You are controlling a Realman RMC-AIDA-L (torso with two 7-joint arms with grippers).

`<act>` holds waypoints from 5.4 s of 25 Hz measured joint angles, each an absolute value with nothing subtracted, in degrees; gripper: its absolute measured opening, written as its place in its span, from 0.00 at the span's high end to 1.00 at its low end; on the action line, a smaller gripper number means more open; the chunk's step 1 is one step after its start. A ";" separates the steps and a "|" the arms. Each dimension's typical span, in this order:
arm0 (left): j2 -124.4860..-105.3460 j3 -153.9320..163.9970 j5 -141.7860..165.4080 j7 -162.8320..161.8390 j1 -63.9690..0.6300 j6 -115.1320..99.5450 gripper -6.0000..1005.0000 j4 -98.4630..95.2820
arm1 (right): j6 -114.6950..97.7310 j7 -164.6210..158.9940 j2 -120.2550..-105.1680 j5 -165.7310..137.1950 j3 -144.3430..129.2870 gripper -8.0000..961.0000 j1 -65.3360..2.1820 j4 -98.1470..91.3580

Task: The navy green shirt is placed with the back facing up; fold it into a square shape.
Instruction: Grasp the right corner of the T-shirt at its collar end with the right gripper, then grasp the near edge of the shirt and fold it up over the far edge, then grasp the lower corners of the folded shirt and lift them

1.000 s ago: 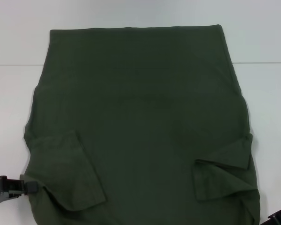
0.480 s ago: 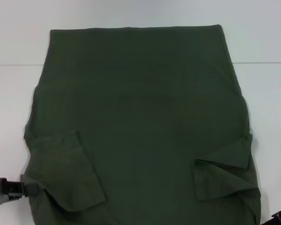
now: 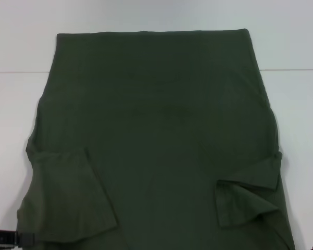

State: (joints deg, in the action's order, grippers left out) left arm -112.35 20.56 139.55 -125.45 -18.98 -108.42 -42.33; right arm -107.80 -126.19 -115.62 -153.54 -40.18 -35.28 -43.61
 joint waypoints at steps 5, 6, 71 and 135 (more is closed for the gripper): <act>-112.30 21.05 139.64 -122.86 -18.72 -111.49 0.86 -42.46 | -109.39 -124.71 -115.47 -153.54 -38.78 0.97 -34.77 -43.71; -112.30 21.01 139.64 -122.37 -18.72 -112.14 0.86 -42.48 | -109.99 -124.25 -115.38 -153.53 -38.07 0.97 -34.68 -43.71; -116.47 31.27 131.93 -137.30 -43.75 -46.86 0.82 -36.79 | -35.04 -129.19 -116.50 -128.41 -44.97 0.97 -47.98 -33.53; -117.80 36.23 122.78 -125.96 -28.03 -59.50 0.16 -43.96 | -64.01 -127.03 -115.13 -108.16 -49.77 0.17 -35.96 -40.62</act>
State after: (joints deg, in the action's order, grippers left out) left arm -117.80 36.23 122.78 -125.96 -28.03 -59.50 -43.96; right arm -64.01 -127.03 -115.13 -108.16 -49.78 -35.96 -40.62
